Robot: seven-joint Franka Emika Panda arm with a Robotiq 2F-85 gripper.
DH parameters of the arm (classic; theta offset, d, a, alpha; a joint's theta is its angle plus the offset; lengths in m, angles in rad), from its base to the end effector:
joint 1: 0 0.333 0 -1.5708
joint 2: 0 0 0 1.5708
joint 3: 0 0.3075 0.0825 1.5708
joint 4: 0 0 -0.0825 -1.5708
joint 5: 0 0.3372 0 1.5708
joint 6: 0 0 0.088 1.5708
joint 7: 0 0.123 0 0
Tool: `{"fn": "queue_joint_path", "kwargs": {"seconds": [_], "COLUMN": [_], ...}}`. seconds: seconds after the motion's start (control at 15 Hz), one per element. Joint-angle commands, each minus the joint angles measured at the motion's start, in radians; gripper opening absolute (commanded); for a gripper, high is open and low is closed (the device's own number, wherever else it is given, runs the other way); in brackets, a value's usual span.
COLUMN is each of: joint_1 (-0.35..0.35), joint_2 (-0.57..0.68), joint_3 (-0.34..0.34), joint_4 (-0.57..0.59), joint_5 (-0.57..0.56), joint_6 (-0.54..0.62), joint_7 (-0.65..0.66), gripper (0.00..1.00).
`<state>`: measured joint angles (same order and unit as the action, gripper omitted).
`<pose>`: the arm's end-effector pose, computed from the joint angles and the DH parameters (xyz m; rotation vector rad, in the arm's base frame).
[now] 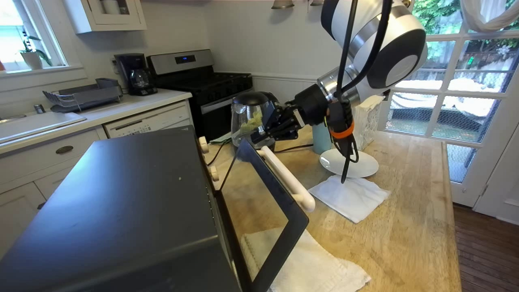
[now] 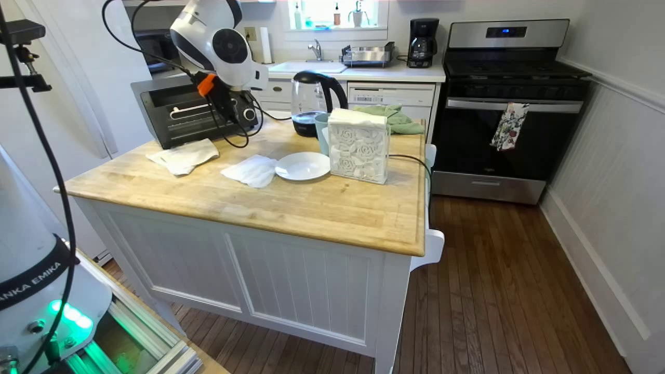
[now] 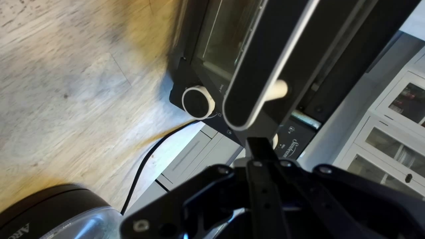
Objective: Close the microwave door
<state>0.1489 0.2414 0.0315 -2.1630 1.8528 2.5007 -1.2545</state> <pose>0.5344 0.1001 0.3064 -2.1416 0.1805 -0.7109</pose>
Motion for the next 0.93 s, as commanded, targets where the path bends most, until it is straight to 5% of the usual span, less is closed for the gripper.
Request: {"fn": "queue_joint_path", "kwargs": {"seconds": [0.0, 0.87], "joint_1": [0.002, 0.005], "joint_2": [-0.017, 0.014], "joint_3": [0.013, 0.026], "joint_4": [-0.017, 0.024], "joint_5": [-0.013, 0.031], "joint_6": [0.001, -0.043], "joint_7": [0.018, -0.114], "gripper": [0.00, 0.00]}}
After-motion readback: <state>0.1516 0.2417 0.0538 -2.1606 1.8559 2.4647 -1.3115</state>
